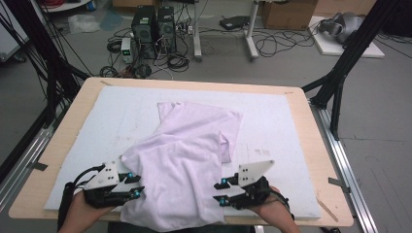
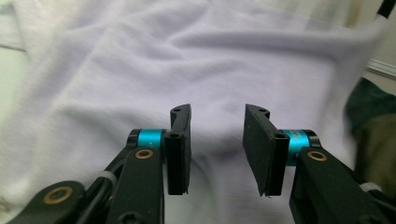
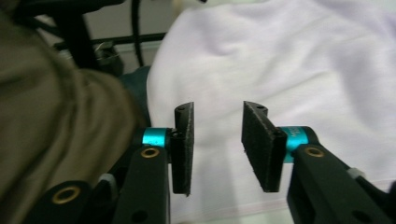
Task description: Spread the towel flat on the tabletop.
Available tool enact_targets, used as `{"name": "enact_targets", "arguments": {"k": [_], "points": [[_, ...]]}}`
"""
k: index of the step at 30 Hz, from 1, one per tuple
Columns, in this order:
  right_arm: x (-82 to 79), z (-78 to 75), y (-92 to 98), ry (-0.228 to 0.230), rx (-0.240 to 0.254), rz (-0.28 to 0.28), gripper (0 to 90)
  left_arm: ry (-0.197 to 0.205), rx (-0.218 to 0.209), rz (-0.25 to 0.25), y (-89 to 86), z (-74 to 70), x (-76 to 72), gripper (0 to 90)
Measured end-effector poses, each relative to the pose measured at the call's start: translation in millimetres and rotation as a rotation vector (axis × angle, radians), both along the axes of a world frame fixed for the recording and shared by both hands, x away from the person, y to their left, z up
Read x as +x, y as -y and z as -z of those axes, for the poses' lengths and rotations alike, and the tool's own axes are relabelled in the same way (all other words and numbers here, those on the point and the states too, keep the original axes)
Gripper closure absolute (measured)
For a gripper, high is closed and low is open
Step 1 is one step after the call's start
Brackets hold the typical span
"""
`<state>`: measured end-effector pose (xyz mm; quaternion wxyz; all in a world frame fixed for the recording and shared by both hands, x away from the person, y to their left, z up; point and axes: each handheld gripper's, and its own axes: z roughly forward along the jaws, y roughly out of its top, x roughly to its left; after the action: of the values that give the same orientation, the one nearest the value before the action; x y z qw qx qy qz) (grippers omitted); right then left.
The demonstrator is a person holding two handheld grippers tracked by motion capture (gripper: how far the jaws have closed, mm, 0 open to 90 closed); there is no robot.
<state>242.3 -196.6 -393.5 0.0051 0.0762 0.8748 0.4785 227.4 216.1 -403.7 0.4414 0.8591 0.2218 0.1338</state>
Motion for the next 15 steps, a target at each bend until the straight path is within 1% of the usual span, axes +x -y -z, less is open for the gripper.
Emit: {"name": "enact_targets", "arguments": {"k": [2, 4, 6, 8, 9, 11, 13, 14, 15], "points": [[15.1, 4.8, -3.8, 0.003, -0.018, 0.037, 62.9, -0.004, 0.034, -0.021, 2.5, 4.8, 11.8, 61.6], [30.3, 12.7, -10.2, 0.004, -0.047, 0.073, 61.6, -0.025, 0.050, -0.037, 4.1, 12.0, 23.7, 60.9], [44.0, 21.7, -17.6, 0.003, -0.095, 0.105, 57.9, -0.046, 0.071, -0.052, 6.4, 19.8, 33.7, 57.6], [55.3, 30.0, -23.1, 0.010, -0.141, 0.129, 57.2, -0.080, 0.084, -0.051, 9.4, 28.4, 41.5, 55.4], [60.3, 34.3, -24.8, 0.002, -0.155, 0.133, 56.5, -0.100, 0.091, -0.040, 11.4, 32.4, 44.6, 55.8], [67.9, 41.3, -26.4, -0.018, -0.174, 0.152, 56.9, -0.112, 0.077, -0.025, 13.6, 36.3, 47.2, 59.5], [72.0, 47.5, -27.4, -0.046, -0.196, 0.152, 61.6, -0.123, 0.080, -0.020, 14.6, 35.1, 48.5, 65.5], [72.5, 50.0, -27.4, -0.038, -0.193, 0.153, 65.8, -0.120, 0.079, -0.018, 15.4, 34.9, 48.0, 69.0], [72.1, 50.7, -26.5, -0.026, -0.187, 0.166, 71.1, -0.116, 0.078, -0.012, 15.7, 34.9, 47.3, 72.9]]}}
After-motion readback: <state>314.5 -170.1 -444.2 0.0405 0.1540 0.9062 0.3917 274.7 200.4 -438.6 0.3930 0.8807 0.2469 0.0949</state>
